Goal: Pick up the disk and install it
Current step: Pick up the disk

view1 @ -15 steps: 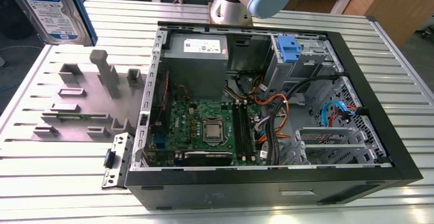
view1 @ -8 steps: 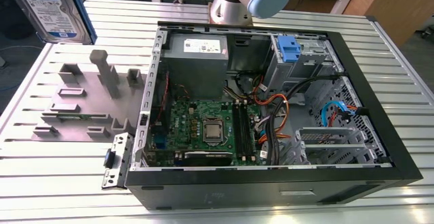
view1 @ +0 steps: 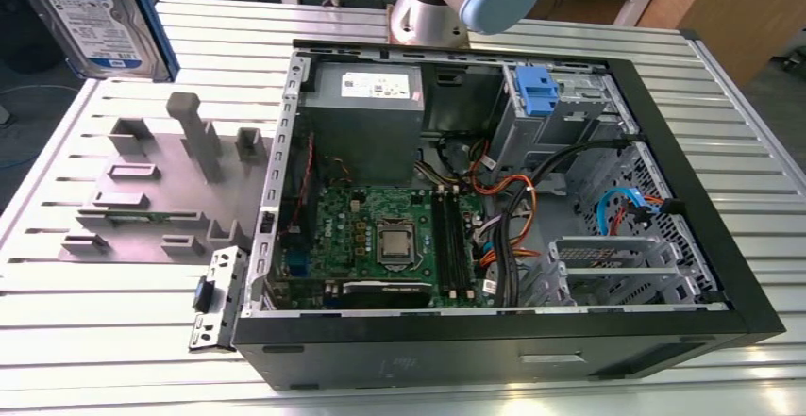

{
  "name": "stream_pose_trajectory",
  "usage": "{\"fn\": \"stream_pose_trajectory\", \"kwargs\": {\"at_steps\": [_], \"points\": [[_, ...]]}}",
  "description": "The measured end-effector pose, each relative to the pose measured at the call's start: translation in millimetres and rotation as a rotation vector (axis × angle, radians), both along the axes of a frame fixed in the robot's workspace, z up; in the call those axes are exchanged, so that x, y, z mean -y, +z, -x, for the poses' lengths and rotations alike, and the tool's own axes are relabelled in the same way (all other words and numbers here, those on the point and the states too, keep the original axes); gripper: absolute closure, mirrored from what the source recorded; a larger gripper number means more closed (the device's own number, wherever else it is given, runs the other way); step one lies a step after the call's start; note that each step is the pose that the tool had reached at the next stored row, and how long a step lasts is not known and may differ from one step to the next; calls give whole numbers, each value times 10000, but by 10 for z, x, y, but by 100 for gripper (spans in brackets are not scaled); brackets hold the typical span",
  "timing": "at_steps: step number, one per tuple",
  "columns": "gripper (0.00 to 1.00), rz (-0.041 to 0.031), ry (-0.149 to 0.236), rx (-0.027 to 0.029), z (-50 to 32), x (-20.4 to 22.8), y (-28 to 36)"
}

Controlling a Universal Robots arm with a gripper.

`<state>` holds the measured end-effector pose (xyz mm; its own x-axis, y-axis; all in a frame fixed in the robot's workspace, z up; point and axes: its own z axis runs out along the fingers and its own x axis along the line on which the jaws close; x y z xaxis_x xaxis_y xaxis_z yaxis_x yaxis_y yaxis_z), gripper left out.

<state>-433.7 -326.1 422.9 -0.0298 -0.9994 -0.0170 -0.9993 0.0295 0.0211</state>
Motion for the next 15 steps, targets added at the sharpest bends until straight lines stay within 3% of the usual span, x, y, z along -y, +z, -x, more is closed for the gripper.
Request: {"fn": "stream_pose_trajectory", "kwargs": {"at_steps": [15], "points": [[64, -2, 0, 2, 0, 0, 88]]}}
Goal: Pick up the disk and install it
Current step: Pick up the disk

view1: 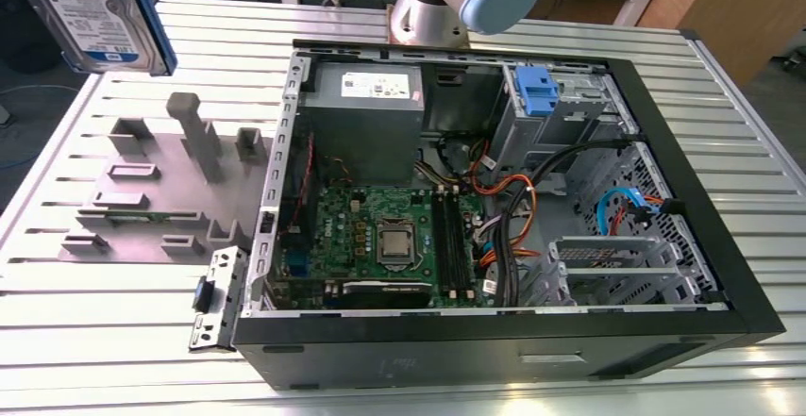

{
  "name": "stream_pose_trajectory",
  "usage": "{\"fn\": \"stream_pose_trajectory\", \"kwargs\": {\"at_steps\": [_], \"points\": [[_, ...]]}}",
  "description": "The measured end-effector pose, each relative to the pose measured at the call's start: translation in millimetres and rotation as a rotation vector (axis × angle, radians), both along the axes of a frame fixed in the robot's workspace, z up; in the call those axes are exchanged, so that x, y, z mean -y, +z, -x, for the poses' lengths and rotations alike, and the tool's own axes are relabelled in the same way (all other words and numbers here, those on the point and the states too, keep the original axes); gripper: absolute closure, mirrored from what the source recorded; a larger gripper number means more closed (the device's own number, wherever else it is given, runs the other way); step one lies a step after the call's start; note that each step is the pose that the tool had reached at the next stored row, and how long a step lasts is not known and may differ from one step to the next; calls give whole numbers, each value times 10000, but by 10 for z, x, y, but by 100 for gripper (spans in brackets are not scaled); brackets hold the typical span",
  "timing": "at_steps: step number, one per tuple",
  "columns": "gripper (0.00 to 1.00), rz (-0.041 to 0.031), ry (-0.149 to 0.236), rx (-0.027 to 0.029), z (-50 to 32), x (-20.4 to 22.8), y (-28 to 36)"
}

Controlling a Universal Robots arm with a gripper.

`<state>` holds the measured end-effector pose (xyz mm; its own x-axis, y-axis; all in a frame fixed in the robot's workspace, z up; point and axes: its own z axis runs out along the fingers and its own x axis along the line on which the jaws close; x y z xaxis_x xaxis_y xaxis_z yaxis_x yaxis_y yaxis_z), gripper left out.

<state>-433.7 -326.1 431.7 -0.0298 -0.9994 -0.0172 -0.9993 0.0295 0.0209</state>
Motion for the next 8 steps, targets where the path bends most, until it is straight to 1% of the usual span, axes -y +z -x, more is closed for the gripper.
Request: {"fn": "stream_pose_trajectory", "kwargs": {"at_steps": [8], "points": [[64, -7, 0, -1, 0, 0, 17]]}}
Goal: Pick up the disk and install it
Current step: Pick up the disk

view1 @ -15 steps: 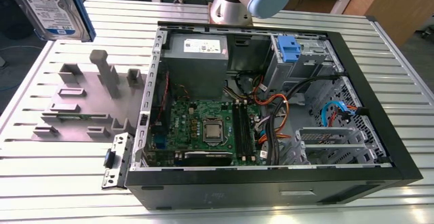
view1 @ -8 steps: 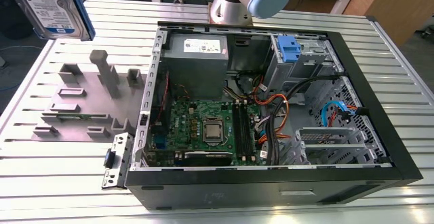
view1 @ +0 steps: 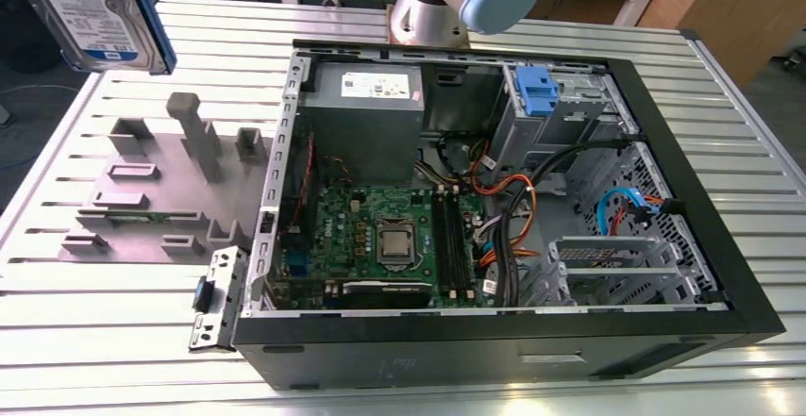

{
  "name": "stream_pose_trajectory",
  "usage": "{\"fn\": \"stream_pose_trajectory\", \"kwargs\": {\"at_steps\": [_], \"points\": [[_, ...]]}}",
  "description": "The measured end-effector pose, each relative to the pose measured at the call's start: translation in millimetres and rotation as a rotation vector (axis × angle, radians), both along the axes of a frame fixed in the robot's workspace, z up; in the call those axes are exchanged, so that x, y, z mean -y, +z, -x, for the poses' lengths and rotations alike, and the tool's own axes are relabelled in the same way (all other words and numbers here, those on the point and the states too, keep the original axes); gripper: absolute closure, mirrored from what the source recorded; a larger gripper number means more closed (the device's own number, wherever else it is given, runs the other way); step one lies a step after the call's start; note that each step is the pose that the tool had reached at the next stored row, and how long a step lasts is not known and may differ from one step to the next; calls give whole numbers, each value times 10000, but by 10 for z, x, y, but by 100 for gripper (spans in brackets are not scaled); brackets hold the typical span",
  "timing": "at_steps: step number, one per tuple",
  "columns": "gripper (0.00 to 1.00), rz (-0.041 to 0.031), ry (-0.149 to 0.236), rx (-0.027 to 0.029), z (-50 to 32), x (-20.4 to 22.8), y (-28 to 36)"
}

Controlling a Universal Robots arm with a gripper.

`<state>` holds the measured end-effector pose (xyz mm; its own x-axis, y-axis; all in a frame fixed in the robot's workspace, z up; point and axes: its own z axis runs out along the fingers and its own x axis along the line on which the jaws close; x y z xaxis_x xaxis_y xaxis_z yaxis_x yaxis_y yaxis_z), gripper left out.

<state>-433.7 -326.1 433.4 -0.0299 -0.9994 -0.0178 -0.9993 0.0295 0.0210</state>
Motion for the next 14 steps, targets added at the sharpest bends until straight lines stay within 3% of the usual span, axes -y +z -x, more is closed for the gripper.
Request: {"fn": "stream_pose_trajectory", "kwargs": {"at_steps": [14], "points": [[64, -1, 0, 0, -1, 0, 87]]}}
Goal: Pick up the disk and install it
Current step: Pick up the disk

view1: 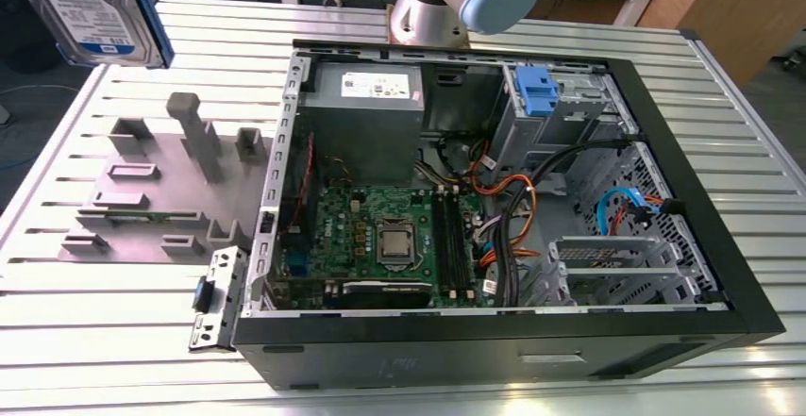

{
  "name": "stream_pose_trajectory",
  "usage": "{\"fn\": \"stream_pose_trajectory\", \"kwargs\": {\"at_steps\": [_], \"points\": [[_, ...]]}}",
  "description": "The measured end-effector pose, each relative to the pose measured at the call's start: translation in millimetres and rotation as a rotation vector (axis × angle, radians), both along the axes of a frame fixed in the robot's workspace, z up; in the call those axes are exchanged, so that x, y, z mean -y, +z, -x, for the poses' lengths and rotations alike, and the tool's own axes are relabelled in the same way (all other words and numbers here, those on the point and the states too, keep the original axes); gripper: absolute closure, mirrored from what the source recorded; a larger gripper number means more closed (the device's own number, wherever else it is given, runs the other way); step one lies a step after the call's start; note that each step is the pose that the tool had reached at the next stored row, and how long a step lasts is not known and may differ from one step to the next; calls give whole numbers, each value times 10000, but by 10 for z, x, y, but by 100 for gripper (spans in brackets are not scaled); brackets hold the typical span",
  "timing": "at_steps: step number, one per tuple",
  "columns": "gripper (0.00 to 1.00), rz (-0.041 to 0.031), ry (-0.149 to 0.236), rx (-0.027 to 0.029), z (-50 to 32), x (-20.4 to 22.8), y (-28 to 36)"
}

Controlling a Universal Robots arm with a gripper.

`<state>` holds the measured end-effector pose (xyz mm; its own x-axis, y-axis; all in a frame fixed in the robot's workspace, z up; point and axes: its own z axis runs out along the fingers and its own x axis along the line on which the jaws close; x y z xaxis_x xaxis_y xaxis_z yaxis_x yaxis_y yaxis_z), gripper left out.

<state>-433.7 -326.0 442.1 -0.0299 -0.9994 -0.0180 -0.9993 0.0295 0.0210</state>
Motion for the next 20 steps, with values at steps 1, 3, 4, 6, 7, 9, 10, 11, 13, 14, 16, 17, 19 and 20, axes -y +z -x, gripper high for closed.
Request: {"fn": "stream_pose_trajectory", "kwargs": {"at_steps": [1, 3, 4, 6, 7, 9, 10, 11, 13, 14, 16, 17, 19, 20], "points": [[64, 0, 0, 0, 0, 0, 3], [64, 0, 0, 0, 0, 0, 9], [64, 1, 0, -1, 0, 0, 12], [64, 0, 0, -1, 0, 0, 18], [64, 0, 0, 0, 0, 0, 21], [64, 0, 0, 0, 0, 0, 28], [64, 0, 0, 0, 0, 0, 31], [64, -1, 0, 0, 0, 0, 34], [64, -2, 0, 0, 0, 0, 40], [64, -3, 0, 0, 0, 0, 44], [64, -3, 0, 0, 0, 0, 53], [64, -3, 0, 0, 0, 0, 56], [64, -3, 0, 0, 0, 0, 64], [64, -3, 0, 0, 0, 0, 67]]}}
